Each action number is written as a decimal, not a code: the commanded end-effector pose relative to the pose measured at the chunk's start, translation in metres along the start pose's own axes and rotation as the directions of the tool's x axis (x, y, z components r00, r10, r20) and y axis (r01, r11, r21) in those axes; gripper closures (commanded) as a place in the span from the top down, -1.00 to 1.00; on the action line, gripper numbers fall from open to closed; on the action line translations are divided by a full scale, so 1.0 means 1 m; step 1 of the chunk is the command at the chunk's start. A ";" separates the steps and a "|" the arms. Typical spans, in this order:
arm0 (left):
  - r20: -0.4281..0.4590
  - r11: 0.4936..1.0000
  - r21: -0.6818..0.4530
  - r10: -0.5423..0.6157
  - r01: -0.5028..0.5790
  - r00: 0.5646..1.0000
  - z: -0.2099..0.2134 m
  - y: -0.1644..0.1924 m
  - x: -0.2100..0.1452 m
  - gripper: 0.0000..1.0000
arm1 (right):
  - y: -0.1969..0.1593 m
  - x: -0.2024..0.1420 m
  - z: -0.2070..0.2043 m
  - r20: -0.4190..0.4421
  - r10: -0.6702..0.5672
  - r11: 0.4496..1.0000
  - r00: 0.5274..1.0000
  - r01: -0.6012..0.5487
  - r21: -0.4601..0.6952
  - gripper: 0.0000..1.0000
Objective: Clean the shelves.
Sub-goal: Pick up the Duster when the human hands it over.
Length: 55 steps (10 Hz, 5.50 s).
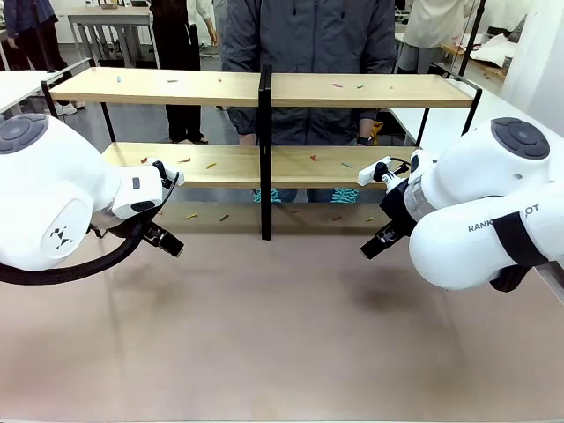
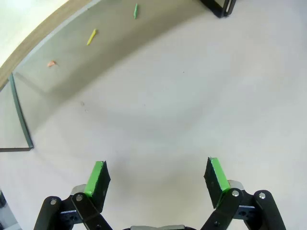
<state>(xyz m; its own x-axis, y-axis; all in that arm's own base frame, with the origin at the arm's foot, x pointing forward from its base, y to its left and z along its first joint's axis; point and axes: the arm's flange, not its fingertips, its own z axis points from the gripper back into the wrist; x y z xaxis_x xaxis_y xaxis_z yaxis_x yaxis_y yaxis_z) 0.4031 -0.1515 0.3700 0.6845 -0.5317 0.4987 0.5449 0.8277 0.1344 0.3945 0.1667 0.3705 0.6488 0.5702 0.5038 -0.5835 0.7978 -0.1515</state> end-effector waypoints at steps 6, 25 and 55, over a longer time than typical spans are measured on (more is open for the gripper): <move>0.156 1.000 0.011 0.010 -0.012 0.988 0.067 -0.001 -0.015 1.00 | -0.010 0.002 0.057 0.075 -0.022 1.000 0.997 0.022 0.000 1.00; 0.454 0.968 -0.037 0.238 -0.249 0.859 0.310 -0.007 0.046 1.00 | 0.008 0.011 0.292 0.355 -0.152 0.983 0.922 0.179 -0.043 1.00; 0.437 0.969 0.003 0.219 -0.246 0.872 0.300 -0.006 0.047 1.00 | 0.065 0.089 0.285 0.415 -0.494 0.831 0.764 0.555 -0.033 1.00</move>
<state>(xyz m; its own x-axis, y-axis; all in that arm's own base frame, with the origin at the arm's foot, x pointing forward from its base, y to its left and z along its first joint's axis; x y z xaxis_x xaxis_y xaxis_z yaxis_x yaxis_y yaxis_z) 0.2863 -0.1289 0.6493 0.5080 -0.2097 0.8354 0.3522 0.9357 0.0207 0.2744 0.2087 0.6467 0.5886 -0.0393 0.8075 -0.1060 0.9864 0.1252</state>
